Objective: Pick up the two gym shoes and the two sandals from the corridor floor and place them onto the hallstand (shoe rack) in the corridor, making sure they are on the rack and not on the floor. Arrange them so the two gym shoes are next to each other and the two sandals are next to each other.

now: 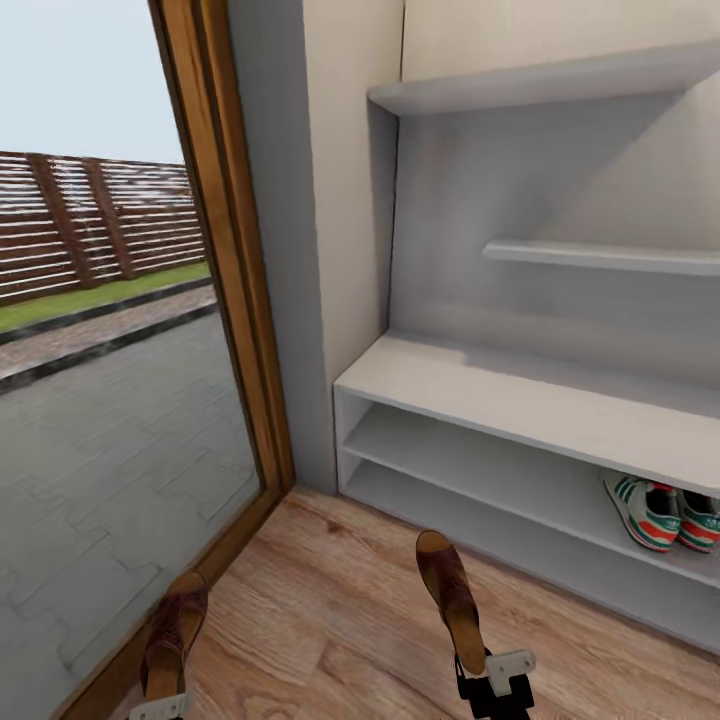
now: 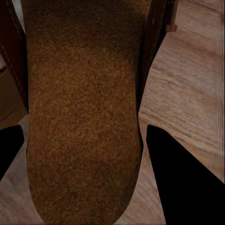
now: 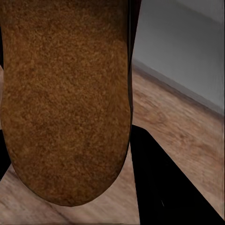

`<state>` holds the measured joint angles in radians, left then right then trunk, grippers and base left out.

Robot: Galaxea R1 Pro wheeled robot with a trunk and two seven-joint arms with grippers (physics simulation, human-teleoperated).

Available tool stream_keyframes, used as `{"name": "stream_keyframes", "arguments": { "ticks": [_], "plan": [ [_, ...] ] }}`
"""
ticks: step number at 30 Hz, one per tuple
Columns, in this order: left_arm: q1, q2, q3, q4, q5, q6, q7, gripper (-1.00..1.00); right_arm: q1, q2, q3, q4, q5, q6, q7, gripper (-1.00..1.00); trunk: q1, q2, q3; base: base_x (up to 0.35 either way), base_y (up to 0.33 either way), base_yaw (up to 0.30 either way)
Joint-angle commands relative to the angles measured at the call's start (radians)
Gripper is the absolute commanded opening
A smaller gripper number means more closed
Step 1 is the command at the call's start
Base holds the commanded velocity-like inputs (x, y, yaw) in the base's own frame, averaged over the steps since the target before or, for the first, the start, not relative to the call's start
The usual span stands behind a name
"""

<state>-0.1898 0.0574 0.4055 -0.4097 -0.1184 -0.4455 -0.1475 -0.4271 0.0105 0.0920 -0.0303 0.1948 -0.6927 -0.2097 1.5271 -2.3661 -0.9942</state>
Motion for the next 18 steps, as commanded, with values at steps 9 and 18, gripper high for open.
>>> {"name": "stream_keyframes", "arguments": {
  "ticks": [9,18],
  "plan": [
    [-0.001,0.000,0.009,-0.001,-0.012,-0.004,-0.004,-1.00,-0.001,0.000,0.008,0.001,0.002,-0.001,-0.009,-1.00,0.000,0.000,0.005,-0.060,0.074,-0.250],
    [-0.001,-0.001,0.009,-0.001,-0.012,-0.004,-0.004,-1.00,-0.001,0.000,0.008,0.001,0.002,-0.001,-0.009,-1.00,0.000,0.000,0.010,-0.053,0.073,-0.250]
  ]
}}
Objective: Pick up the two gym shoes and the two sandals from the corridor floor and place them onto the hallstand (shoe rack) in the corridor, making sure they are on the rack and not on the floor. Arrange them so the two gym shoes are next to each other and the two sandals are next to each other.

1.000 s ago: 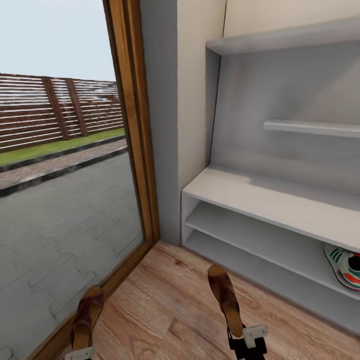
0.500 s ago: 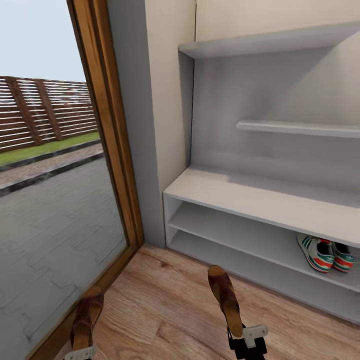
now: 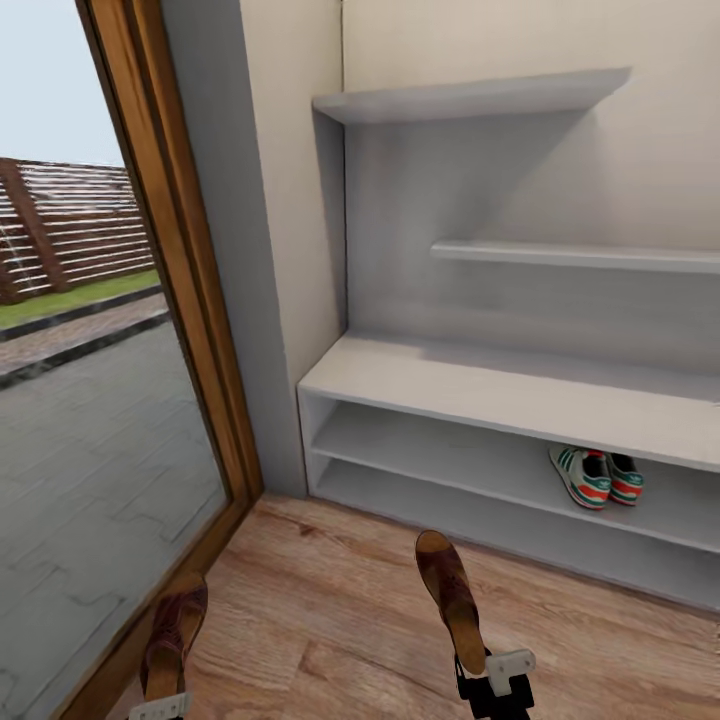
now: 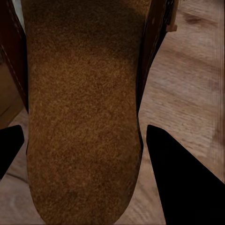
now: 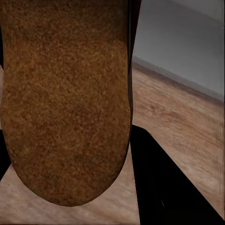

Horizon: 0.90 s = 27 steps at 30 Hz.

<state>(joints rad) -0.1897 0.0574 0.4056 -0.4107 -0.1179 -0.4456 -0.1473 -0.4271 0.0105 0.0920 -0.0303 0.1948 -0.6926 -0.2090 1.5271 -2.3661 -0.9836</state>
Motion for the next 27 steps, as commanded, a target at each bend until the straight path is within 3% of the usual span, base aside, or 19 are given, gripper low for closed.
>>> {"name": "stream_keyframes", "arguments": {
  "ticks": [1,27],
  "plan": [
    [-0.001,-0.001,0.009,0.000,-0.013,-0.004,-0.005,-1.00,-0.001,0.000,0.008,0.001,0.002,-0.001,-0.010,-1.00,0.000,0.000,0.000,-0.009,0.012,-0.250],
    [-0.001,-0.001,0.009,0.001,-0.013,-0.004,-0.005,-1.00,-0.001,0.000,0.008,0.001,0.002,-0.001,-0.009,-1.00,0.000,0.000,0.012,0.000,0.001,-0.254]
  ]
}}
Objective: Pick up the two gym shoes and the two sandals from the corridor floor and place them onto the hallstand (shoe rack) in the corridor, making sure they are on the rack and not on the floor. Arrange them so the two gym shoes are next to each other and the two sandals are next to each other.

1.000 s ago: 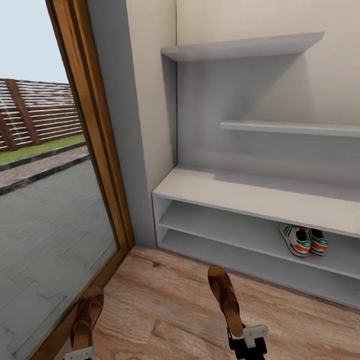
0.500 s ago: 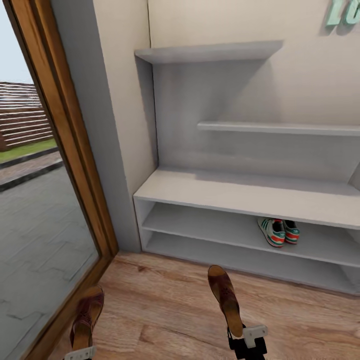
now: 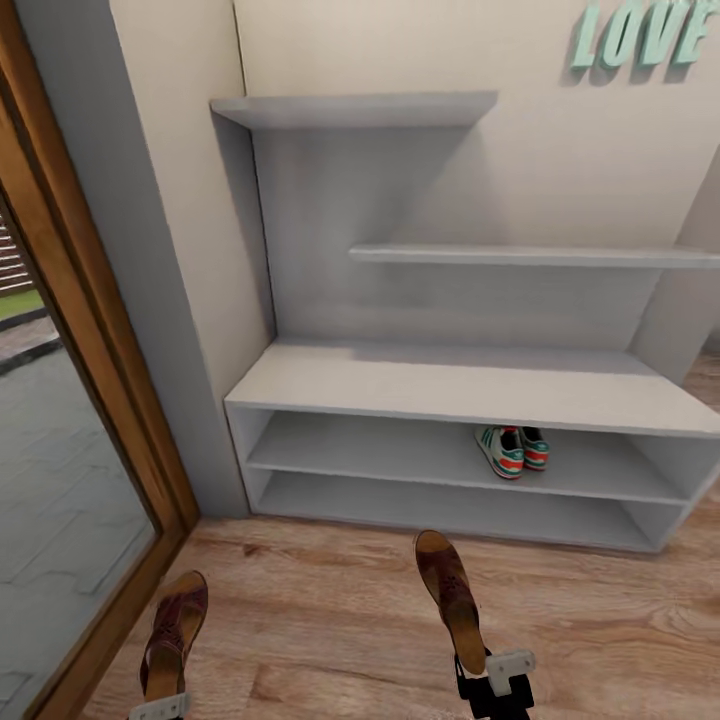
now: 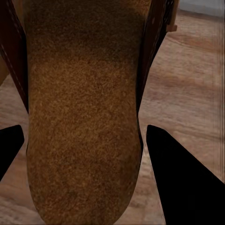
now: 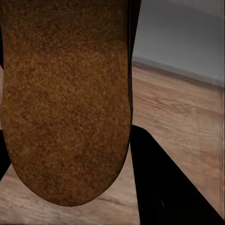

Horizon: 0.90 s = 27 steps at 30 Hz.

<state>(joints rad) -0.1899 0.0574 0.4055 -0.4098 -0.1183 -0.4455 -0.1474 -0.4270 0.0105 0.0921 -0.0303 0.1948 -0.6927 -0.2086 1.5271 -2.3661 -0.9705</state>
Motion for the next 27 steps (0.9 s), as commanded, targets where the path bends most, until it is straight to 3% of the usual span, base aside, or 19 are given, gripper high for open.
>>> {"name": "stream_keyframes", "arguments": {
  "ticks": [1,12,21,27],
  "plan": [
    [-0.001,-0.001,0.009,0.000,-0.012,-0.004,-0.004,-1.00,-0.001,0.001,0.008,0.001,0.002,-0.001,-0.009,-1.00,0.000,0.000,-0.001,0.000,0.000,-0.273],
    [-0.001,-0.001,0.009,0.000,-0.012,-0.004,-0.004,-1.00,-0.001,0.002,0.008,0.001,0.002,-0.001,-0.009,-1.00,0.000,0.000,-0.001,-0.005,0.000,-0.277],
    [-0.001,-0.001,0.009,0.000,-0.012,-0.004,-0.004,-1.00,-0.001,0.002,0.008,0.001,0.002,-0.001,-0.010,-1.00,0.000,0.000,-0.001,-0.174,0.037,-0.271],
    [-0.001,-0.001,0.009,0.000,-0.012,-0.004,-0.004,-1.00,-0.001,0.001,0.008,0.001,0.002,-0.001,-0.009,-1.00,0.000,0.000,-0.001,-0.009,0.002,-0.039]
  ]
}}
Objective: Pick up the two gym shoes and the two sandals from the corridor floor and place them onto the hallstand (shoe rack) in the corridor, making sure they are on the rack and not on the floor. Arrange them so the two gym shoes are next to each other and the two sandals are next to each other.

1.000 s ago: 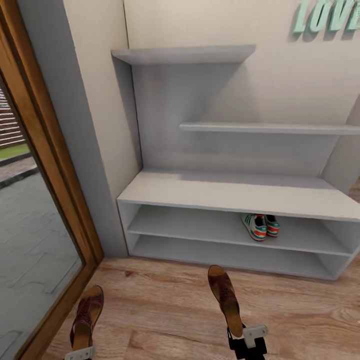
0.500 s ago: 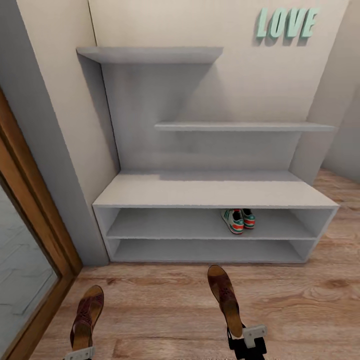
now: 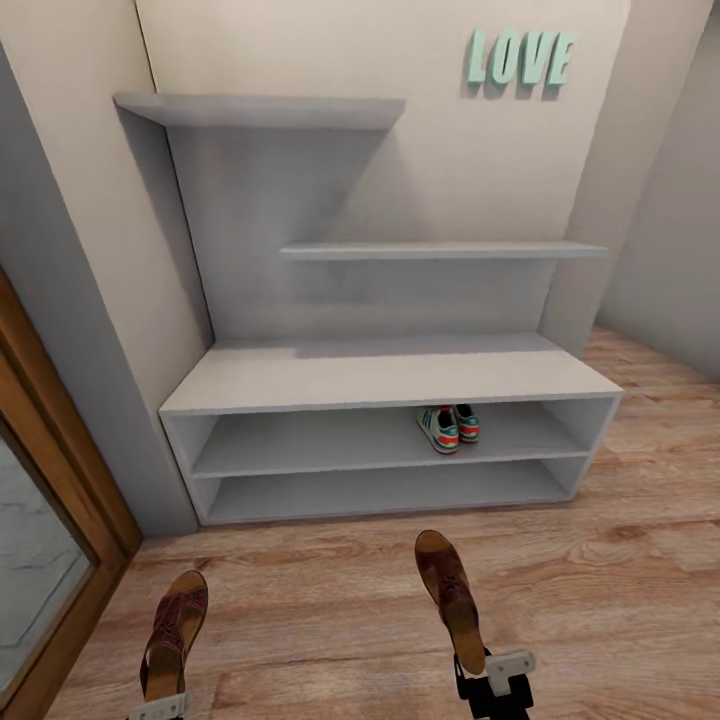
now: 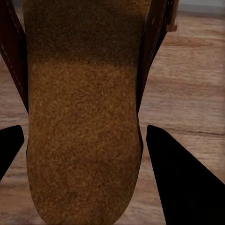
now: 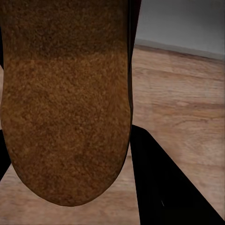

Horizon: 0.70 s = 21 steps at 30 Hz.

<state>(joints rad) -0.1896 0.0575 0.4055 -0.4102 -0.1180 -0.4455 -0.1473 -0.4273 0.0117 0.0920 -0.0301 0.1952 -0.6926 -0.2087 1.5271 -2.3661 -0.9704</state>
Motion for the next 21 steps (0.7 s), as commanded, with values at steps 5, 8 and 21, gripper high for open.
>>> {"name": "stream_keyframes", "arguments": {
  "ticks": [5,8,21],
  "plan": [
    [-0.001,-0.001,0.009,0.001,-0.012,-0.004,-0.005,-1.00,-0.001,-0.002,0.008,0.001,0.001,-0.001,-0.008,-1.00,0.000,0.000,-0.001,-0.001,0.000,-0.005],
    [-0.001,-0.001,0.008,0.001,-0.012,-0.004,-0.005,-1.00,-0.001,-0.003,0.008,0.001,0.001,-0.001,-0.008,-1.00,0.000,0.000,-0.001,0.000,0.000,0.000],
    [-0.029,0.003,-0.028,0.041,-0.049,0.014,-0.012,-1.00,-0.001,-0.004,0.005,0.000,0.000,-0.001,-0.012,-1.00,0.000,0.000,-0.001,0.000,0.000,0.000]
  ]
}}
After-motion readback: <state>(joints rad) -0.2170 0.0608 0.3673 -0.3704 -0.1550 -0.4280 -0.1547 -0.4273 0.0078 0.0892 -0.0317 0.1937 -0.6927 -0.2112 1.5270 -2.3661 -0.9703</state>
